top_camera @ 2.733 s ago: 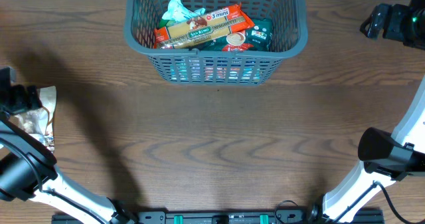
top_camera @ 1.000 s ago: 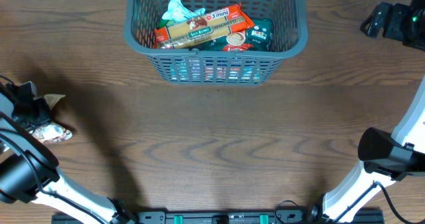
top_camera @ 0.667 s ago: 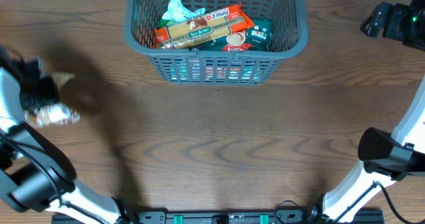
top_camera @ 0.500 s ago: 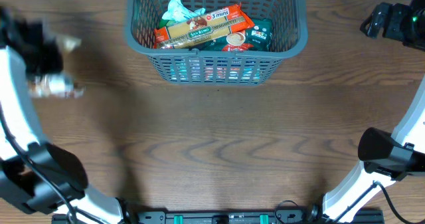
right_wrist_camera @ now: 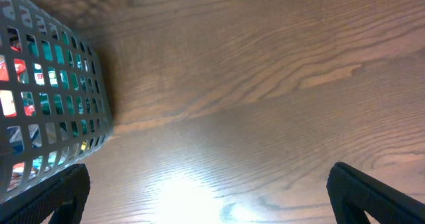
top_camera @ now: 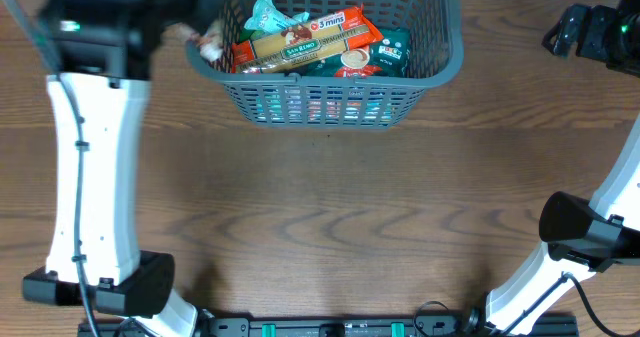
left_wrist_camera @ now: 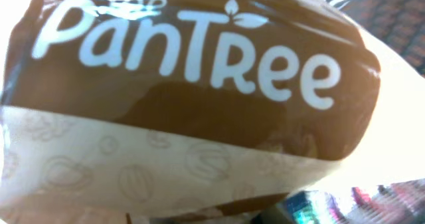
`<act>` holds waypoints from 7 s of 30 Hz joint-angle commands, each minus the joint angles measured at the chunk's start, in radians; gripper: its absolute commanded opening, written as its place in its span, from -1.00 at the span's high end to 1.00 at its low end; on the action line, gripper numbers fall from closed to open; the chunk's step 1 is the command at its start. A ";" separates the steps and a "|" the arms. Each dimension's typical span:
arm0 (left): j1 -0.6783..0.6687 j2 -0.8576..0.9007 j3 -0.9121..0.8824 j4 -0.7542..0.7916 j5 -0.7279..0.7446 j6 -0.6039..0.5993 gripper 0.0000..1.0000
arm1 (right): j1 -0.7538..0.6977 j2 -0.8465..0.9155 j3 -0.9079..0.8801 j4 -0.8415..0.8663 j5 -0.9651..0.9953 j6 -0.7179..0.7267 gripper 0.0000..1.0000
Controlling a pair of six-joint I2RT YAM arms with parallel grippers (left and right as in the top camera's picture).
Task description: Pack container
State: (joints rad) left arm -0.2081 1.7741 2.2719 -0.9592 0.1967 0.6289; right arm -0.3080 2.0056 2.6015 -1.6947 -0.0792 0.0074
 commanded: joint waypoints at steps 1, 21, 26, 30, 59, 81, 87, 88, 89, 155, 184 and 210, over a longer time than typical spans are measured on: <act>-0.097 0.031 0.013 0.078 0.005 0.214 0.89 | 0.008 0.011 -0.005 -0.003 -0.007 -0.005 -0.99; -0.268 0.416 0.013 0.269 0.001 0.343 0.89 | 0.008 0.011 -0.005 -0.003 -0.008 -0.005 -0.98; -0.268 0.463 0.013 0.265 0.001 0.341 0.88 | 0.008 0.011 -0.005 -0.003 -0.008 -0.004 -0.99; -0.268 0.470 0.009 0.265 0.002 0.326 -0.57 | 0.008 0.011 -0.005 -0.003 -0.008 -0.005 -0.99; -0.020 0.109 0.009 0.153 -0.069 -0.015 -0.97 | 0.023 0.011 -0.005 0.168 -0.006 -0.005 -0.98; 0.476 -0.108 -0.143 -0.282 -0.141 -0.553 -0.97 | 0.208 0.006 -0.005 0.134 0.238 0.142 -0.99; 0.451 -0.257 -0.370 -0.227 -0.133 -0.560 -0.97 | 0.211 -0.006 -0.005 0.005 0.248 0.177 -0.98; 0.440 -0.294 -0.422 -0.207 -0.134 -0.558 -0.97 | 0.212 -0.013 -0.005 -0.003 0.248 0.180 -0.99; 0.429 -0.325 -0.468 -0.189 -0.134 -0.555 -0.97 | 0.214 -0.019 -0.005 -0.003 0.248 0.179 -0.99; 0.198 -1.063 -1.552 0.332 -0.193 -0.367 -0.97 | 0.380 -0.974 -1.720 0.752 0.278 0.231 -0.99; 0.198 -1.063 -1.552 0.333 -0.193 -0.367 -0.97 | 0.387 -1.742 -1.806 0.717 0.157 0.216 -0.99; 0.198 -1.063 -1.552 0.332 -0.193 -0.367 -0.97 | 0.448 -1.930 -2.587 1.792 0.349 0.152 -0.98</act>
State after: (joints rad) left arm -0.0044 0.7124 0.7143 -0.6277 0.0151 0.2447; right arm 0.1398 0.1211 0.0311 0.1287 0.2504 0.1894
